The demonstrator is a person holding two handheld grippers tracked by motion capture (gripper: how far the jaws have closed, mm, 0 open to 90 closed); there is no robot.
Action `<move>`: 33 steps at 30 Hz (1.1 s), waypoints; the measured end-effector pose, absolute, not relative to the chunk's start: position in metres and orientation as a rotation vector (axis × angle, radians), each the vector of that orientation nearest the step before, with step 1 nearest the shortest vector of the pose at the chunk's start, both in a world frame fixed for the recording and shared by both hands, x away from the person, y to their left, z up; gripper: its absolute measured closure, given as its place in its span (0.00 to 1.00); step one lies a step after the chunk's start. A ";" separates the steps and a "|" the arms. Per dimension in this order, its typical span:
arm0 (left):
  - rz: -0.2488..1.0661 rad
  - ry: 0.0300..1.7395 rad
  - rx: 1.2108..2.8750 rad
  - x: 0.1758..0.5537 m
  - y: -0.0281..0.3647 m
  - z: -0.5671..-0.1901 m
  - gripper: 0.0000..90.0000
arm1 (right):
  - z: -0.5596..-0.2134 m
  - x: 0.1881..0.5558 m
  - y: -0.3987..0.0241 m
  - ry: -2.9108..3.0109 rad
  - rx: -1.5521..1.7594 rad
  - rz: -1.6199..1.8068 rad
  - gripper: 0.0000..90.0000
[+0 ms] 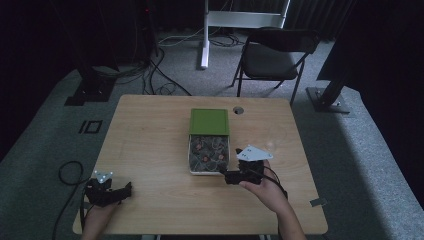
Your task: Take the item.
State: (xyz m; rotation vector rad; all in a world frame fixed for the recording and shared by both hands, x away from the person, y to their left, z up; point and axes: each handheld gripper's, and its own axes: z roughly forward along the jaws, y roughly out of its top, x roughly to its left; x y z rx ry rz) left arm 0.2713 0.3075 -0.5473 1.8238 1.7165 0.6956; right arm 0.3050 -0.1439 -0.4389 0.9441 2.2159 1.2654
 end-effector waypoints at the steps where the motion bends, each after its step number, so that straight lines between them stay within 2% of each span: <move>1: 0.696 1.716 1.824 0.271 0.308 -0.547 0.02 | -0.439 0.305 -0.142 2.217 0.941 1.269 0.17; 30: 0.696 1.717 1.823 0.271 0.307 -0.547 0.02 | -0.454 0.318 -0.099 2.265 0.926 1.295 0.19; 33: 0.696 1.717 1.823 0.271 0.307 -0.547 0.02 | -0.455 0.320 -0.095 2.242 0.940 1.295 0.23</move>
